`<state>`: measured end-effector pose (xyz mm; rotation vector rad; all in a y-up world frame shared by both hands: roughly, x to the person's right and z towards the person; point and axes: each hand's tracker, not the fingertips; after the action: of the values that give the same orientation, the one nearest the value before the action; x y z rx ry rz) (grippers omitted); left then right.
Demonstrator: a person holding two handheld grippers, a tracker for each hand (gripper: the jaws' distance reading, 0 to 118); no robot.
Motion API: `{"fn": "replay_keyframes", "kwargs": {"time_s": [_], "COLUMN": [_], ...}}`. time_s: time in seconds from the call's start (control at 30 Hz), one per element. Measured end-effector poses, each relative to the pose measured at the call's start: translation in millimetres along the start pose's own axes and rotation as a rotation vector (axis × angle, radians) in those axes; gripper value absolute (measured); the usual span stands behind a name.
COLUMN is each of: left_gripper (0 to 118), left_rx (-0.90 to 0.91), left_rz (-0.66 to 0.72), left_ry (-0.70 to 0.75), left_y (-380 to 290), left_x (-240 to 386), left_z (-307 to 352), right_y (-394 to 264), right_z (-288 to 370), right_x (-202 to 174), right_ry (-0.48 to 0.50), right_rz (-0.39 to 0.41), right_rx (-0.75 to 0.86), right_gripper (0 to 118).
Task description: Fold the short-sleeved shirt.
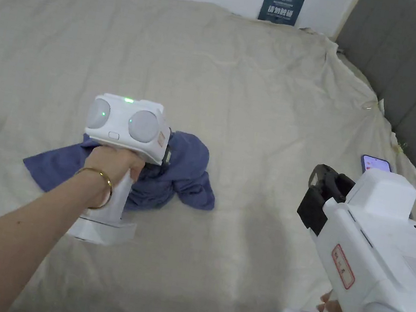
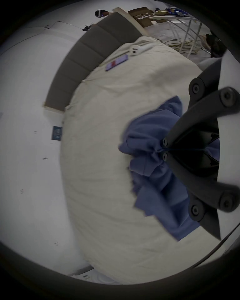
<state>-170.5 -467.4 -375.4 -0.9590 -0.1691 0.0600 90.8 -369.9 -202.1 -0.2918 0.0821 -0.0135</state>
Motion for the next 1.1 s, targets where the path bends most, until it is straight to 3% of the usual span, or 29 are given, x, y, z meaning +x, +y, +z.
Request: {"fn": "replay_keyframes", "kwargs": {"time_s": [0.17, 0.2, 0.3, 0.37, 0.53, 0.73, 0.97, 1.0, 1.1], "left_gripper": [2, 11, 23, 43, 117, 118, 118, 116, 94], "left_rx": [-0.056, -0.038, -0.008, -0.024, 0.115, 0.379, 0.718, 0.752, 0.814], "left_rz": [0.02, 0.027, 0.052, 0.062, 0.071, 0.07, 0.019, 0.035, 0.069], "left_ry": [0.018, 0.023, 0.015, 0.003, -0.039, -0.02, 0.235, 0.244, 0.27], "left_y": [-34.7, -36.7, -29.4, -17.1, 6.9, 31.9, -2.4, -11.9, -43.7], "left_x": [2.3, 2.3, -0.3, -4.5, -14.2, -33.2, -51.1, -54.0, -62.0], "left_z": [-29.4, -29.2, -21.5, -12.0, 38.5, 123.1, 183.7, 189.0, 198.9], "right_y": [-12.4, -14.6, -17.7, -17.2, -7.5, 9.9, 26.4, 27.0, 27.1], "right_z": [-11.3, -13.1, -18.2, -19.6, -20.2, -16.2, -15.3, -15.5, -14.8], "right_x": [-1.0, -1.3, -2.9, -5.0, -12.0, -25.8, -46.5, -48.3, -54.2], "right_ry": [0.001, 0.001, 0.006, 0.012, 0.034, 0.075, 0.104, 0.106, 0.116], "right_rz": [-0.011, -0.014, -0.013, -0.015, -0.012, 0.015, 0.059, 0.063, 0.066], "right_rx": [-0.041, -0.05, -0.07, -0.073, -0.049, 0.009, 0.082, 0.088, 0.1], "right_gripper": [0, 0, 0, 0, 0, 0, 0, 0, 0]}}
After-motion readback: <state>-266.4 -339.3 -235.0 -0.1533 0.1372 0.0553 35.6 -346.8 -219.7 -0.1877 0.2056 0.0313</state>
